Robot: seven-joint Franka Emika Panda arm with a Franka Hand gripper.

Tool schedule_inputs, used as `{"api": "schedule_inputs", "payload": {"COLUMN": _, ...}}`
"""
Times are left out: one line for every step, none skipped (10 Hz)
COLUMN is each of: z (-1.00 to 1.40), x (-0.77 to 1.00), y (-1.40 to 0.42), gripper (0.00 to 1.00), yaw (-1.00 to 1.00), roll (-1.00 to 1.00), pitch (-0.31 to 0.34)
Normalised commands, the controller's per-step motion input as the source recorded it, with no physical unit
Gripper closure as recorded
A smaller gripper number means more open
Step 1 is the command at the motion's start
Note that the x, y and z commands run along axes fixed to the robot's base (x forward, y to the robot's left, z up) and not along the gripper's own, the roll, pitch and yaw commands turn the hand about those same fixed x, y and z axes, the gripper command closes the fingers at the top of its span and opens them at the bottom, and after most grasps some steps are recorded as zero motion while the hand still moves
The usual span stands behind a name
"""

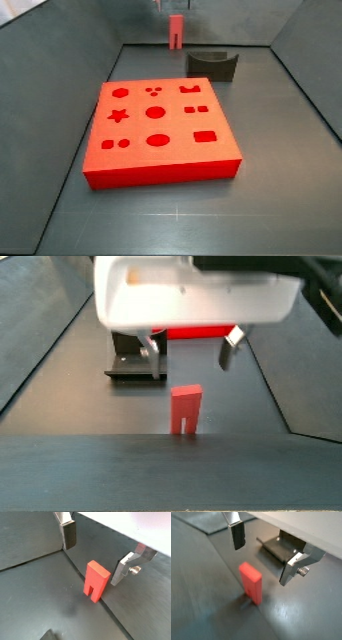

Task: Pick up the double-square object. Move up. Move to above the board. Insert the double-square object.
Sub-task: Pick up the double-square object.

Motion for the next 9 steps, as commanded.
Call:
{"api": "schedule_inputs", "payload": {"z": -0.62, "x": -0.07, "y": 0.37, "gripper": 0.0, "yaw": 0.15, "roll": -0.06, "pitch": -0.263}}
{"api": "schedule_inputs", "payload": {"z": -0.64, "x": 0.0, "y": 0.35, "gripper": 0.0, "yaw": 0.12, "roll": -0.08, "pitch": -0.239}}
{"api": "schedule_inputs", "payload": {"z": -0.78, "x": 0.04, "y": 0.09, "gripper": 0.0, "yaw": 0.07, "roll": -0.05, "pitch": -0.219}}
{"api": "schedule_inputs", "payload": {"z": -0.86, "x": 0.19, "y": 0.0, "gripper": 0.0, "yaw": 0.08, "roll": -0.06, "pitch": -0.173}}
{"api": "schedule_inputs", "payload": {"z": -0.89, "x": 0.21, "y": 0.0, "gripper": 0.0, "yaw": 0.03, "roll": -0.03, "pitch": -0.17}}
{"api": "schedule_inputs", "payload": {"z": -0.75, "x": 0.08, "y": 0.0, "gripper": 0.0, "yaw": 0.0, "roll": -0.04, "pitch": -0.196}}
{"api": "schedule_inputs", "payload": {"z": 0.0, "x": 0.0, "y": 0.0, "gripper": 0.0, "yaw": 0.0, "roll": 0.0, "pitch": 0.0}}
{"api": "schedule_inputs", "payload": {"z": 0.0, "x": 0.0, "y": 0.0, "gripper": 1.0, "yaw": 0.0, "roll": 0.0, "pitch": 0.0}}
{"api": "schedule_inputs", "payload": {"z": 0.0, "x": 0.0, "y": 0.0, "gripper": 1.0, "yaw": 0.0, "roll": 0.0, "pitch": 0.0}}
